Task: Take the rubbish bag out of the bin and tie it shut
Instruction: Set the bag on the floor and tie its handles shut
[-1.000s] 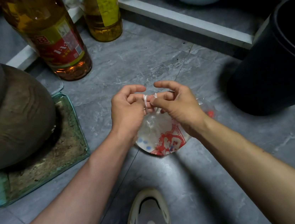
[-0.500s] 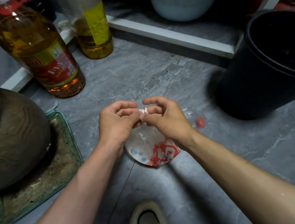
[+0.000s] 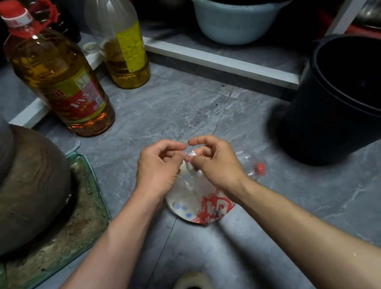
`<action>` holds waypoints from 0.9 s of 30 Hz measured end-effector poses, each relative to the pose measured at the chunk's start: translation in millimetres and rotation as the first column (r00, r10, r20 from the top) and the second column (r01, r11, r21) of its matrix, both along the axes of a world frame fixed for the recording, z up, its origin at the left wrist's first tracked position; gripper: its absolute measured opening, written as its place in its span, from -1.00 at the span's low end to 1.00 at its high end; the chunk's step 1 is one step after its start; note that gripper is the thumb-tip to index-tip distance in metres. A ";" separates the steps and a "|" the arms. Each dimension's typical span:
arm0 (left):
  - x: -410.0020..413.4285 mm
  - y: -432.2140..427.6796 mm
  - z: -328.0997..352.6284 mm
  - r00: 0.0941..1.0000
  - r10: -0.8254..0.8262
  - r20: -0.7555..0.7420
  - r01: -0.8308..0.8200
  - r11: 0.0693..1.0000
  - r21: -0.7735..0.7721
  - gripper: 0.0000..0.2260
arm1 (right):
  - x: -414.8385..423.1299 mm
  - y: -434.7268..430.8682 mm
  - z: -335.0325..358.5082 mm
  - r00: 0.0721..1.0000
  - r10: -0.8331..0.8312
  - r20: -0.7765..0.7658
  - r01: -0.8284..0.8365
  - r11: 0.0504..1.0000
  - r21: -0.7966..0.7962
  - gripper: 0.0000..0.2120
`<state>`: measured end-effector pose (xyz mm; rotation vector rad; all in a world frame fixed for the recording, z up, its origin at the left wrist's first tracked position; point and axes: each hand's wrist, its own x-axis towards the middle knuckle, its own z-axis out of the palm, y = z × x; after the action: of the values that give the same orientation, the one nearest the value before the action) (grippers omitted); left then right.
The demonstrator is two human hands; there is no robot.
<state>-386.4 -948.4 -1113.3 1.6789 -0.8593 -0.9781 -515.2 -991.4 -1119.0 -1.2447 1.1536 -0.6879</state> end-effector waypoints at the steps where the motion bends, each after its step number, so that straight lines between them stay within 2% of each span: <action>1: 0.2 0.4 0.3 0.999 -0.029 0.032 0.029 1.000 0.006 -0.83 | 0.1 -0.8 0.0 1.000 0.009 -0.006 -0.009 1.000 -0.002 -0.69; 4: 2.4 1.5 0.7 0.987 -0.158 0.040 0.157 0.987 0.027 -0.75 | 0.0 -1.8 0.9 0.999 0.033 -0.012 -0.033 0.999 -0.018 -0.68; 7: 7.3 2.1 -2.5 0.957 -0.276 -0.089 0.279 0.960 0.026 -0.65 | -3.2 -2.0 3.4 0.999 0.052 -0.008 -0.052 0.998 -0.034 -0.67; 10: 8.9 3.0 -5.9 0.935 -0.325 -0.143 0.330 0.944 0.013 -0.69 | -6.7 -2.4 6.2 0.995 0.097 -0.009 -0.097 0.993 -0.066 -0.68; 16: 10.9 2.7 -9.4 0.940 -0.318 -0.121 0.324 0.945 0.035 -0.83 | -6.5 -5.1 5.2 0.983 0.143 -0.114 -0.159 0.977 -0.143 -0.75; 21: 8.6 -5.1 -21.2 0.956 -0.294 -0.002 0.294 0.954 0.058 -0.97 | -5.6 -7.7 -5.0 0.973 0.041 -0.227 -0.094 0.969 -0.227 -0.83; 27: 5.2 -12.3 -28.6 0.974 -0.208 0.086 0.201 0.976 0.080 -0.93 | -5.1 -9.1 -5.5 0.933 -0.028 -0.358 -0.126 0.908 -0.400 -0.86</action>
<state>-381.2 -960.7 -1141.9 1.7322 -1.0891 -1.0858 -520.3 -1000.5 -1124.5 -1.8163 1.3034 -0.7109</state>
